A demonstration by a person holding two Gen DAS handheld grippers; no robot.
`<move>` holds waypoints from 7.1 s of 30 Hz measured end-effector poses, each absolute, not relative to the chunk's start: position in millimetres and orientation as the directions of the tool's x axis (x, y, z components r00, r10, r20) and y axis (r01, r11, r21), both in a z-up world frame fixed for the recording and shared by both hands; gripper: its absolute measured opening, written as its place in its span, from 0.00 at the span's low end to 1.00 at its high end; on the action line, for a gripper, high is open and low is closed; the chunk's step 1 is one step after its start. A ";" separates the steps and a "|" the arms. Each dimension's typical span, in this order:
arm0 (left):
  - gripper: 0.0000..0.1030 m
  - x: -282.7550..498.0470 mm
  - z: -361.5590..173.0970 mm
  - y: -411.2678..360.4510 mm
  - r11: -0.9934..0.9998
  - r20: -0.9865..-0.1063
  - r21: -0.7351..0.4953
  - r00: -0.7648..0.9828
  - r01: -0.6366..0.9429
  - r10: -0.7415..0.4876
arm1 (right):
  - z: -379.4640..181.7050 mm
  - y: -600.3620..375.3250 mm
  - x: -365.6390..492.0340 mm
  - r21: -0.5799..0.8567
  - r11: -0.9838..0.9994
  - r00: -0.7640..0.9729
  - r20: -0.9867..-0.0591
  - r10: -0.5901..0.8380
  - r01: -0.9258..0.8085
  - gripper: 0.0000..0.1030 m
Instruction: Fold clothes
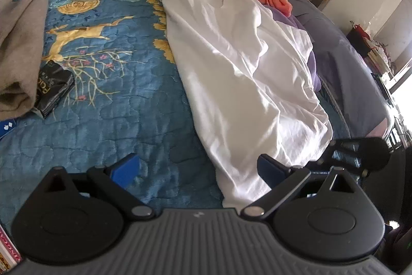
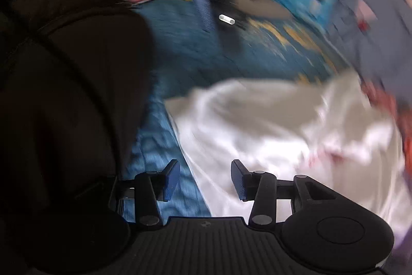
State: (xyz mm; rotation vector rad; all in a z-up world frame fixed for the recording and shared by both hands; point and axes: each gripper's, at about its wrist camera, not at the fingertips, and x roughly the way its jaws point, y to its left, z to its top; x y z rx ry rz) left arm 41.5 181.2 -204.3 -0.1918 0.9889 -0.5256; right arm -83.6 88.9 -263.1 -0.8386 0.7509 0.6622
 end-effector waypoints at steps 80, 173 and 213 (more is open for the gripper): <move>0.99 83.3 -231.4 211.0 0.947 -0.855 -0.289 0.407 0.140 -0.321 | -168.1 78.9 292.9 -0.113 0.734 0.530 -0.764 0.367 -0.670 0.07; 0.04 43.8 -180.9 89.9 0.765 -0.616 -0.246 0.513 0.595 -0.597 | -195.2 -86.5 39.1 0.488 0.844 0.777 -0.612 0.147 0.225 0.48; 1.00 29.8 -198.2 65.8 0.869 -0.829 0.024 0.496 0.494 -0.259 | -233.3 8.5 -48.5 0.094 0.954 0.584 -0.772 0.251 -0.286 0.51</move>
